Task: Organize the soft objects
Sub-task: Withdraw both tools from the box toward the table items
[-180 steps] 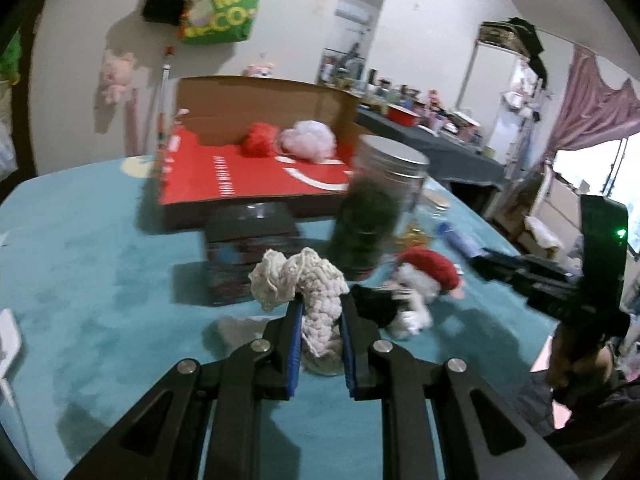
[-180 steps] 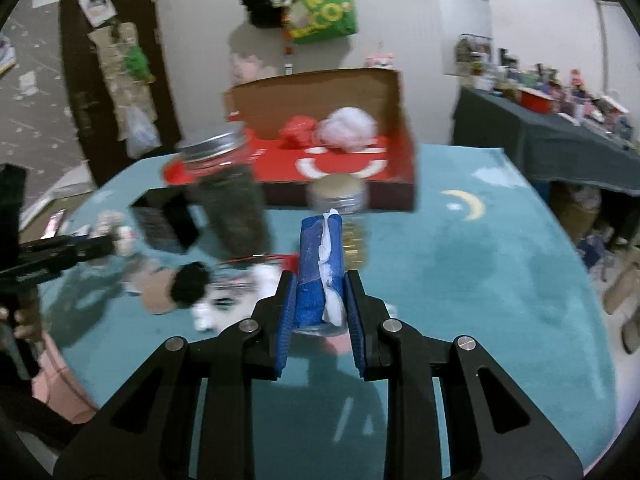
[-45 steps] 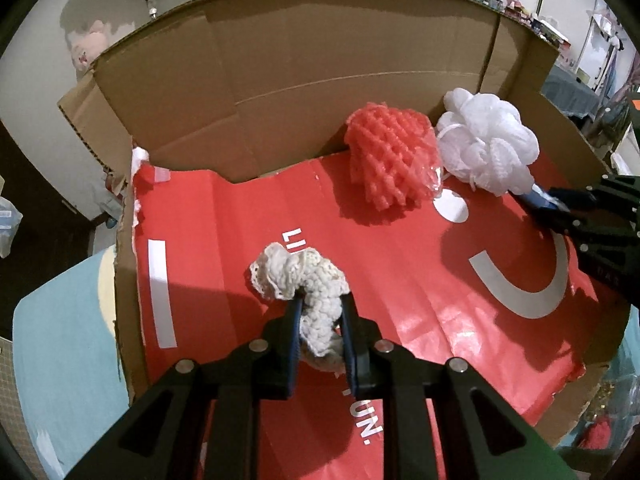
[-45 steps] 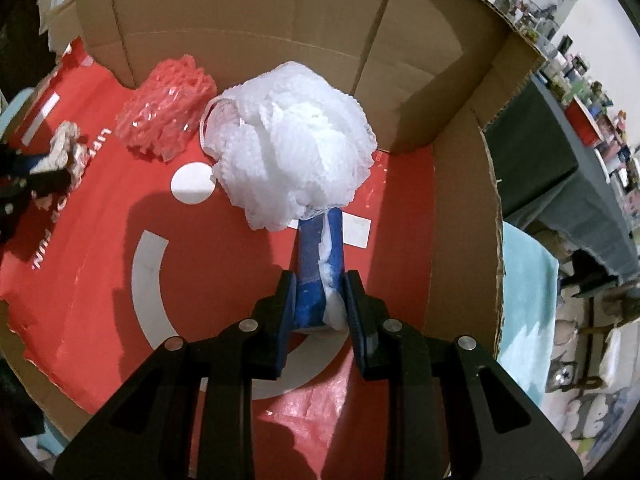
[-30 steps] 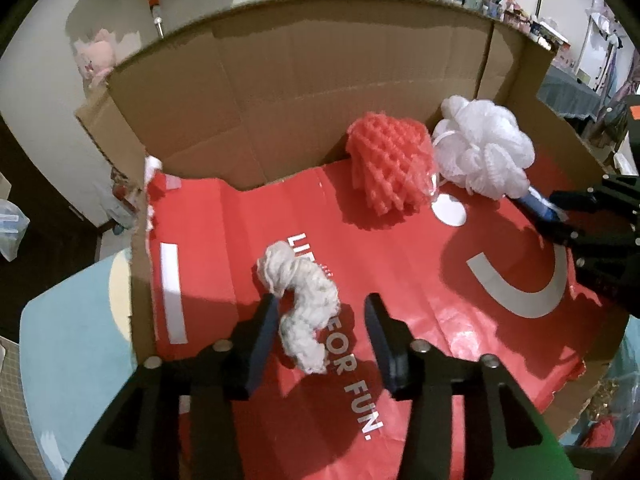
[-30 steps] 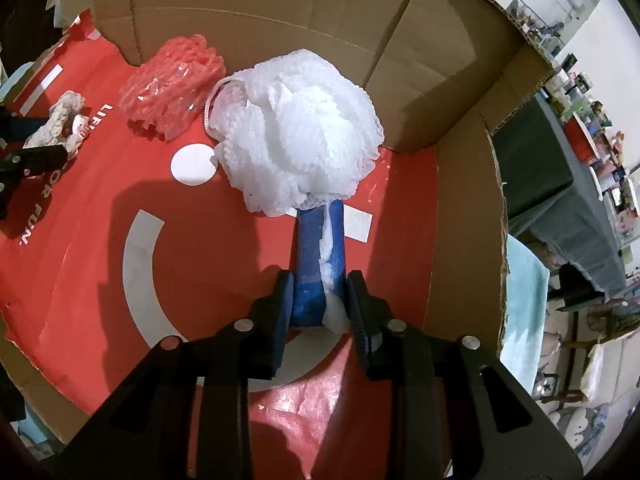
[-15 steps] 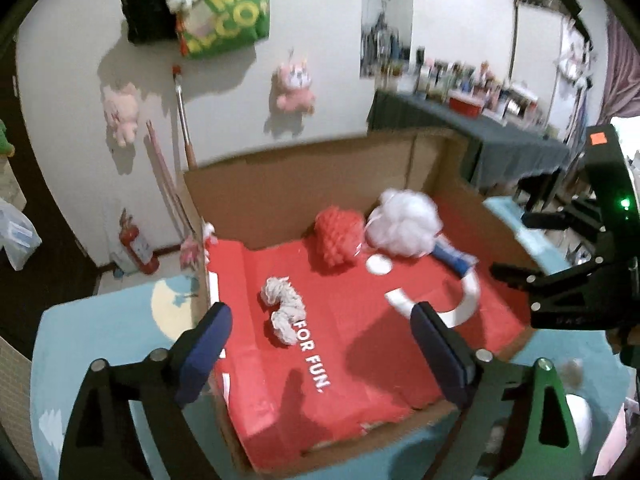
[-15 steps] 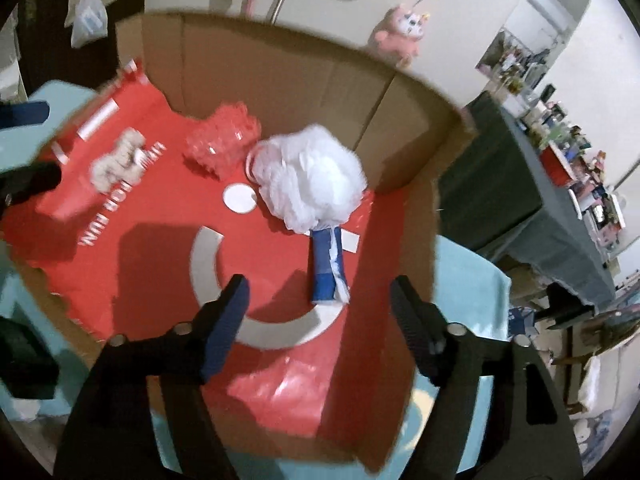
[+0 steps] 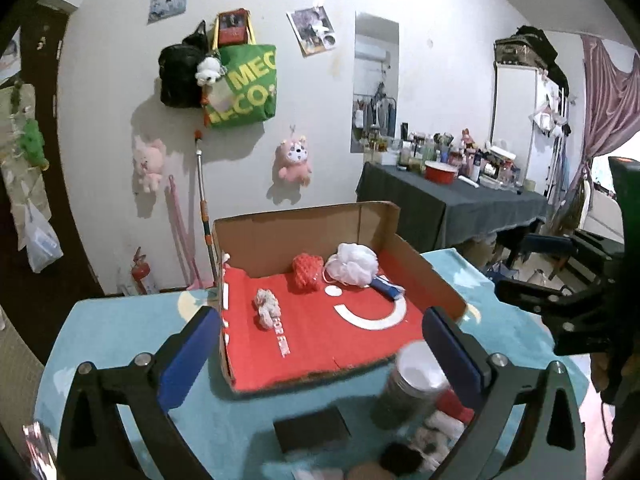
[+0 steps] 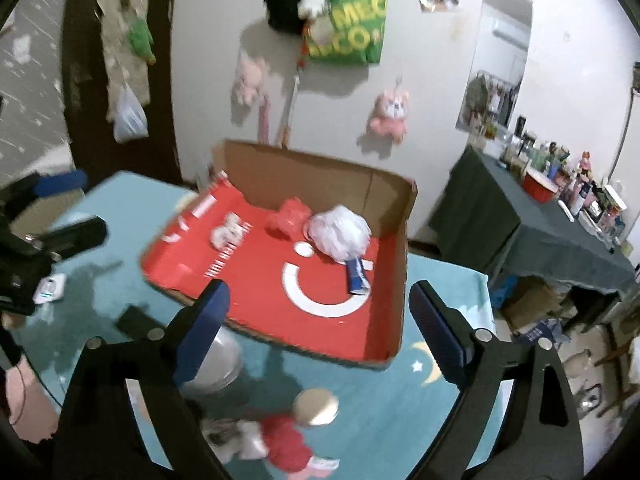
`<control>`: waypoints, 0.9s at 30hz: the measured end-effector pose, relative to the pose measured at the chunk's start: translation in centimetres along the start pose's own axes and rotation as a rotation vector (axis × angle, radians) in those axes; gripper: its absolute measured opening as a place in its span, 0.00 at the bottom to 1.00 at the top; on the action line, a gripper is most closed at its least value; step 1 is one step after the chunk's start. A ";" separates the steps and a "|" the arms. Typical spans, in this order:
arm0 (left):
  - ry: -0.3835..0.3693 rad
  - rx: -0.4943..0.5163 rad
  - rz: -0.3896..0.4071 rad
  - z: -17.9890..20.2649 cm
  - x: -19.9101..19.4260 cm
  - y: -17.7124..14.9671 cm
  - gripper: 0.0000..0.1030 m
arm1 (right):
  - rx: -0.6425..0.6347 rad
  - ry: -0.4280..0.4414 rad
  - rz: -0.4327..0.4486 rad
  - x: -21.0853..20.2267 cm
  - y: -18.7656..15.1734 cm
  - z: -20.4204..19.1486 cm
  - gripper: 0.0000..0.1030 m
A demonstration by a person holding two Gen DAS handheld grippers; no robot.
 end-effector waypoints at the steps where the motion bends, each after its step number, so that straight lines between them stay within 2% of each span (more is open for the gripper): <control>1: -0.009 -0.006 0.011 0.4 -0.8 -0.4 1.00 | 0.003 0.006 0.020 -1.1 -0.2 -0.3 0.89; 3: -0.011 -0.007 0.035 1.2 -2.4 -1.2 1.00 | 0.004 0.025 0.062 -3.5 -0.9 -1.1 0.90; 8: 0.026 -0.003 0.114 2.7 -5.8 -4.0 1.00 | 0.040 0.008 0.141 -7.4 -3.7 -2.1 0.91; 11: 0.014 -0.014 0.123 3.4 -6.7 -5.5 1.00 | 0.049 -0.021 0.166 -8.6 -5.4 -2.4 0.94; 18: 0.045 -0.014 0.158 4.7 -8.2 -9.4 1.00 | 0.096 -0.076 0.223 -11.3 -9.9 -3.5 0.94; 22: 0.036 -0.006 0.154 5.6 -8.4 -11.4 1.00 | 0.105 -0.128 0.234 -11.9 -12.3 -4.1 0.96; 27: 0.025 -0.046 0.108 5.9 -7.5 -14.0 1.00 | 0.172 -0.112 0.194 -11.4 -15.1 -4.0 0.96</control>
Point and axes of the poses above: each gripper's, at about its wrist camera, not at the fingertips, and x roughly the way its jaws point, z to its right, y to its top, the point moved 5 cm from there along x, roughly the way its jaws point, and after that the axes turned 9 degrees about z, right-handed, at the moved point
